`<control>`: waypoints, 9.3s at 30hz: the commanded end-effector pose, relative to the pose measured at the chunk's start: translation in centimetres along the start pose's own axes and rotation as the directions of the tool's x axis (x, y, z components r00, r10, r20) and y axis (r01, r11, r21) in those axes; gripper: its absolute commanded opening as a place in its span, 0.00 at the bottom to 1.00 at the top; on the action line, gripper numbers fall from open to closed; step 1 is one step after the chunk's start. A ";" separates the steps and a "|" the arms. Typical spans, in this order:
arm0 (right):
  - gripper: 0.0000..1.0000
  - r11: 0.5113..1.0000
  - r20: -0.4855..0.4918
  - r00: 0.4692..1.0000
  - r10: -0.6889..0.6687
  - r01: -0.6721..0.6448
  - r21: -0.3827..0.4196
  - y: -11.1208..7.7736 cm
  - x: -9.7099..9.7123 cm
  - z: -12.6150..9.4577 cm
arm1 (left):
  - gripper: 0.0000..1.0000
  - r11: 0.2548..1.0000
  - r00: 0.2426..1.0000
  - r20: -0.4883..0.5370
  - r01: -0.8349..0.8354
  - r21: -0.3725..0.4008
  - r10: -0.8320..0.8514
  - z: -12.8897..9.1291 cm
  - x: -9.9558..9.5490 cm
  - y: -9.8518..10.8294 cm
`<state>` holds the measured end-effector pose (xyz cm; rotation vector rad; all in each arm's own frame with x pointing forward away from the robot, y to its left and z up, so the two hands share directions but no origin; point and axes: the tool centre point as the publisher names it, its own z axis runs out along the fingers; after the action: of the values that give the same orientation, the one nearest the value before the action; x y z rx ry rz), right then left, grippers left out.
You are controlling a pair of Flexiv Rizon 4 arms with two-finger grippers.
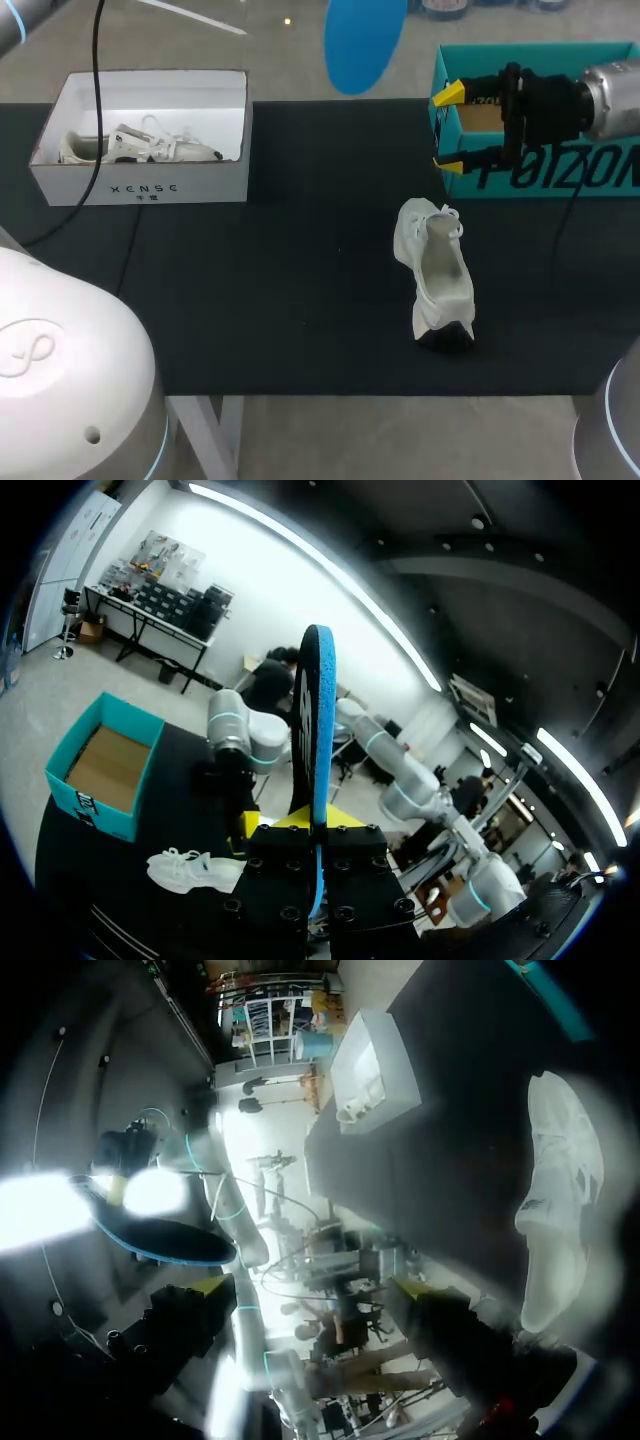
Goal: Take the shoe out of the shoebox, open the shoe tongue, remove and reinsert the insole, then place the shoe into the shoebox
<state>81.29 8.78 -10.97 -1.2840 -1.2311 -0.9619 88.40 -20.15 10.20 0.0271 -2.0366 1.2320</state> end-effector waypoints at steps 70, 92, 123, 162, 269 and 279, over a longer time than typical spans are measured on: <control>1.00 1.000 0.001 1.000 0.001 -0.001 -0.004 -0.1 0.0 0.1 | 0.00 0.766 0.692 0.411 -0.642 -0.025 0.593 9.2 3.1 9.0; 1.00 1.000 0.001 1.000 0.001 -0.001 -0.004 -0.1 0.0 0.1 | 0.00 0.288 0.211 0.220 -0.861 -0.419 0.952 15.0 6.5 13.2; 1.00 1.000 0.001 1.000 0.001 -0.001 -0.004 -0.1 0.0 0.1 | 0.00 0.016 -0.122 0.232 -0.856 -0.517 0.965 15.1 0.0 16.2; 1.00 1.000 0.001 1.000 0.001 -0.001 -0.004 -0.1 0.0 0.1 | 0.00 -0.030 -0.136 0.131 -0.797 -0.603 0.982 17.2 -3.7 15.2; 0.00 1.000 0.001 1.000 0.001 -0.001 -0.004 -0.1 0.0 0.1 | 1.00 -0.066 0.440 -0.615 -0.777 -0.626 0.654 8.5 -2.4 10.1; 0.00 1.000 0.001 1.000 0.001 -0.001 -0.004 -0.1 0.0 0.1 | 1.00 -0.103 0.414 -0.644 -0.786 -0.609 0.644 8.9 -4.3 8.2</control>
<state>81.20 8.79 -10.92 -1.2867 -1.2313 -0.9622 82.76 -23.36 -1.01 -1.9763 -2.3386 0.3951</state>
